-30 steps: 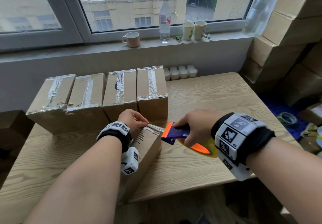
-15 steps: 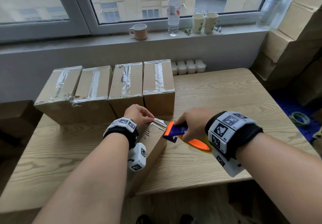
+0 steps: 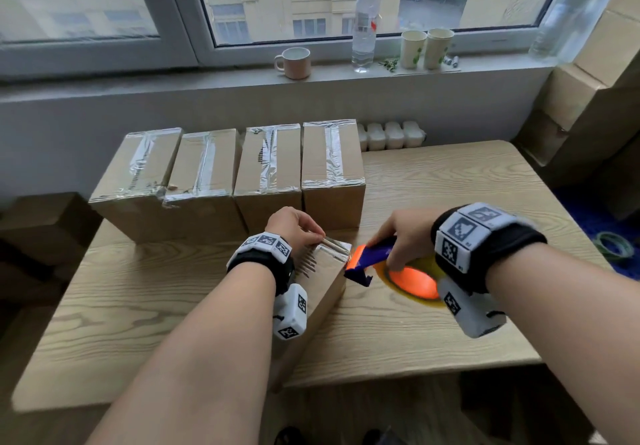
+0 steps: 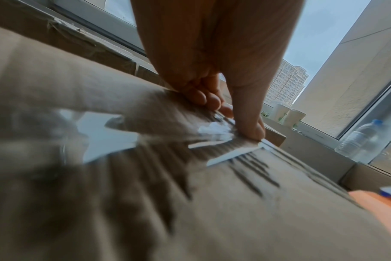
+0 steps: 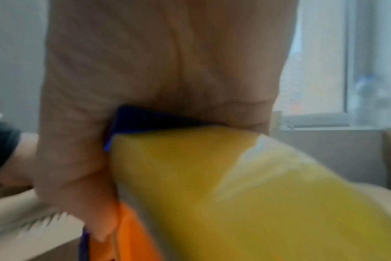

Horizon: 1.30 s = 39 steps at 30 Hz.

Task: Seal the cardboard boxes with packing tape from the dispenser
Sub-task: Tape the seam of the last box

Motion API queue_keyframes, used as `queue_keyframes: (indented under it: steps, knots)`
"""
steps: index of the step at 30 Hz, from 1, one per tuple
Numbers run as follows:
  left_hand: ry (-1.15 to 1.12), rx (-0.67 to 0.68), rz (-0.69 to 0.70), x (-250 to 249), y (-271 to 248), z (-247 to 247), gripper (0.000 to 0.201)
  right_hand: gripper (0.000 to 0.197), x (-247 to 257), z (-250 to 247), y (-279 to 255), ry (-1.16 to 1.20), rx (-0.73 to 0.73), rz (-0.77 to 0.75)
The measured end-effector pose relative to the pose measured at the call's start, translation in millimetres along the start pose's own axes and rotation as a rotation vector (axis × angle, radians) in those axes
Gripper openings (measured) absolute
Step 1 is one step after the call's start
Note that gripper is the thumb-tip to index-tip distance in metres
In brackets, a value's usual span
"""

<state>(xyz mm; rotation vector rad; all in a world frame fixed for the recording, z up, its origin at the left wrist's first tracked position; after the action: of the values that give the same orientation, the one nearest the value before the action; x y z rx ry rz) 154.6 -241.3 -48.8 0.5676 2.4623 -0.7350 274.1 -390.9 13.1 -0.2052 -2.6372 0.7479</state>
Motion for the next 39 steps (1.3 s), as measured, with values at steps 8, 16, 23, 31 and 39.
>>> queue_keyframes:
  steps: [8, 16, 23, 31, 39]
  knots:
    - [0.033, -0.044, -0.048, 11, 3, -4, 0.013, 0.052, -12, -1, -4, -0.307, -0.084, 0.133]
    - [0.225, -0.118, -0.107, 25, 4, -17, 0.01, 0.054, -14, -15, -15, -0.273, -0.229, 0.152]
    - [0.222, -0.124, -0.127, 39, -4, -27, 0.013, 0.049, -10, -19, -23, -0.253, -0.328, 0.158]
    - [0.297, -0.022, 0.082, -32, -8, -14, 0.033, 0.05, -12, -34, -37, -0.258, -0.466, 0.197]
    - [0.456, 0.062, 0.138, -39, -6, 24, 0.045, 0.051, -22, -27, -40, -0.242, -0.466, 0.203]
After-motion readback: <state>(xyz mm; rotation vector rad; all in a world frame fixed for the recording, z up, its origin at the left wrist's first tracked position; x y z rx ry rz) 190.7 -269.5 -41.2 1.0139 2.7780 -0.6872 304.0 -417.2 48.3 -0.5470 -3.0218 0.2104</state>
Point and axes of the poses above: each hand's wrist, its own y-axis towards the middle knuckle, its own z-axis out of the palm, x = y × z, the point moved 8 cm from there along y, towards the middle knuckle, and after that the axes turned 13 degrees about -z, right-handed, at the moved point
